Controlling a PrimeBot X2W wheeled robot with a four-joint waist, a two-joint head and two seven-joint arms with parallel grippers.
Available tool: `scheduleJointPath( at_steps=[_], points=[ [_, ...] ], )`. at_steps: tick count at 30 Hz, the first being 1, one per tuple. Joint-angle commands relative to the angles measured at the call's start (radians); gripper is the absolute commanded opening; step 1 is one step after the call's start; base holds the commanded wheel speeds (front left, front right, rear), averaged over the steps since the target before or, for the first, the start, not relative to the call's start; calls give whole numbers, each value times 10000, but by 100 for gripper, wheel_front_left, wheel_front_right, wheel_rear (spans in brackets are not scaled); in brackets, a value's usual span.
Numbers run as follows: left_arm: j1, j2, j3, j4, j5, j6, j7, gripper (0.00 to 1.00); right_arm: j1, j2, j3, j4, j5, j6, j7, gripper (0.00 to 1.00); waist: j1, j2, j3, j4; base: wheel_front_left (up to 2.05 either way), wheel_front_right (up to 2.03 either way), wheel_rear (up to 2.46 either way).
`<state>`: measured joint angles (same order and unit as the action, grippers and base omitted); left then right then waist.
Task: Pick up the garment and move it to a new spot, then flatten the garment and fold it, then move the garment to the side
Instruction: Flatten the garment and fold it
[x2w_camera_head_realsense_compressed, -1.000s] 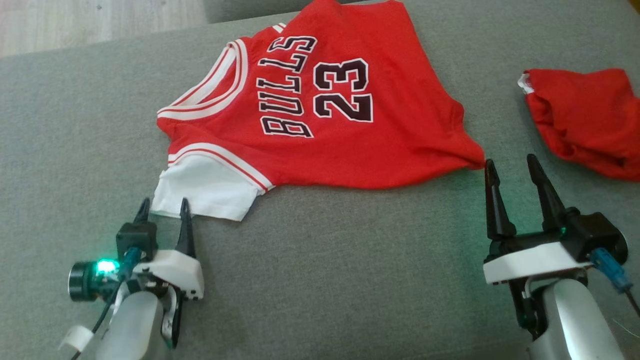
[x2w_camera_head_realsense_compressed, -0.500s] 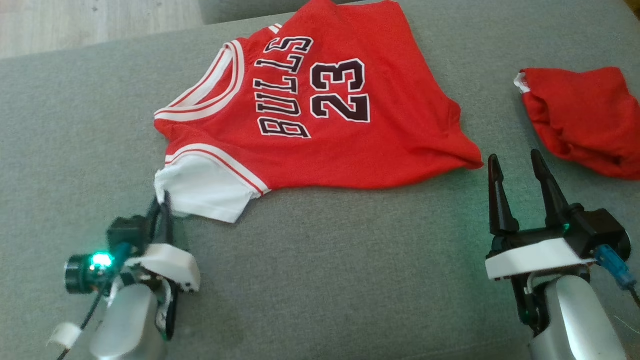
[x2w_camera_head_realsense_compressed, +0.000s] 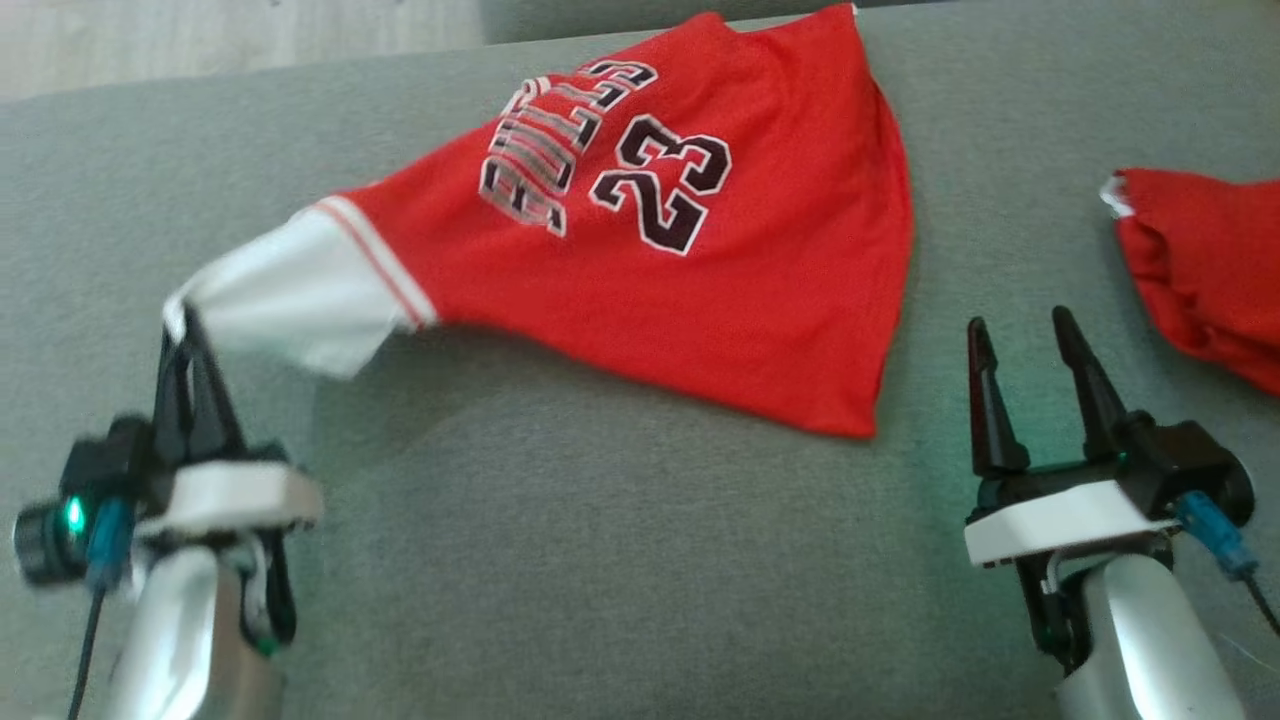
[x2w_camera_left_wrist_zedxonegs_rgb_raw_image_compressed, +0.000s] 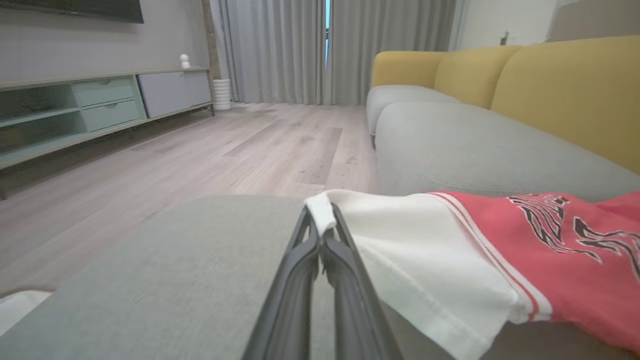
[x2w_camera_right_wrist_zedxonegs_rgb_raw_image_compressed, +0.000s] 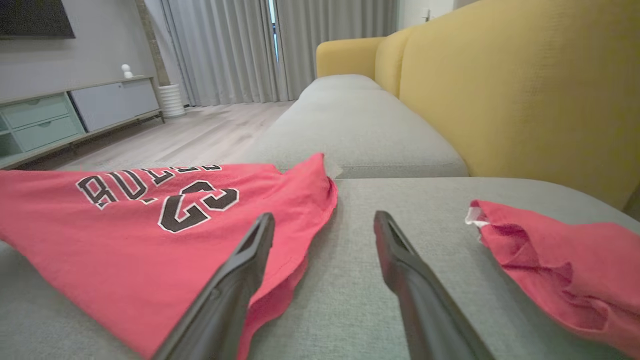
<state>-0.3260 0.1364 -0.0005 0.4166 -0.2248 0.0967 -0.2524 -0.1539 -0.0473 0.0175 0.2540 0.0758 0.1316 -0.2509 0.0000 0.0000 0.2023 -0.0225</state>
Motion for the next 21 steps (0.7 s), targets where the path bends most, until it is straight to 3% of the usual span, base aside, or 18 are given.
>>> scheduleJointPath(
  at_steps=[1, 10, 11, 12, 21],
  points=[
    [201, 186, 530, -396, 8, 100, -90, 0, -172, -30, 271, -223, -99, -9, -108, 100, 0, 0, -28, 180, 0, 0, 0],
    [1036, -177, 854, -173, 144, -109, -92, 0, -158, -30, 441, 97, -221, -9, -108, 100, 0, 0, -209, 568, 0, 0, 0],
    [1042, -211, 828, -133, 183, -138, -92, 31, -163, -30, 430, 125, -234, -9, -108, 100, 0, 0, -229, 598, 0, 0, 0],
    [1006, -251, 822, -231, 207, -205, -92, 100, -168, -30, 422, 148, -240, -9, -108, 100, 0, 0, -245, 619, 0, 0, 0],
    [1228, -723, 565, -2918, 522, -1219, -93, 100, -189, -30, 539, 156, -206, -9, -108, 100, 0, 0, -454, 678, 0, 0, 0]
  ],
)
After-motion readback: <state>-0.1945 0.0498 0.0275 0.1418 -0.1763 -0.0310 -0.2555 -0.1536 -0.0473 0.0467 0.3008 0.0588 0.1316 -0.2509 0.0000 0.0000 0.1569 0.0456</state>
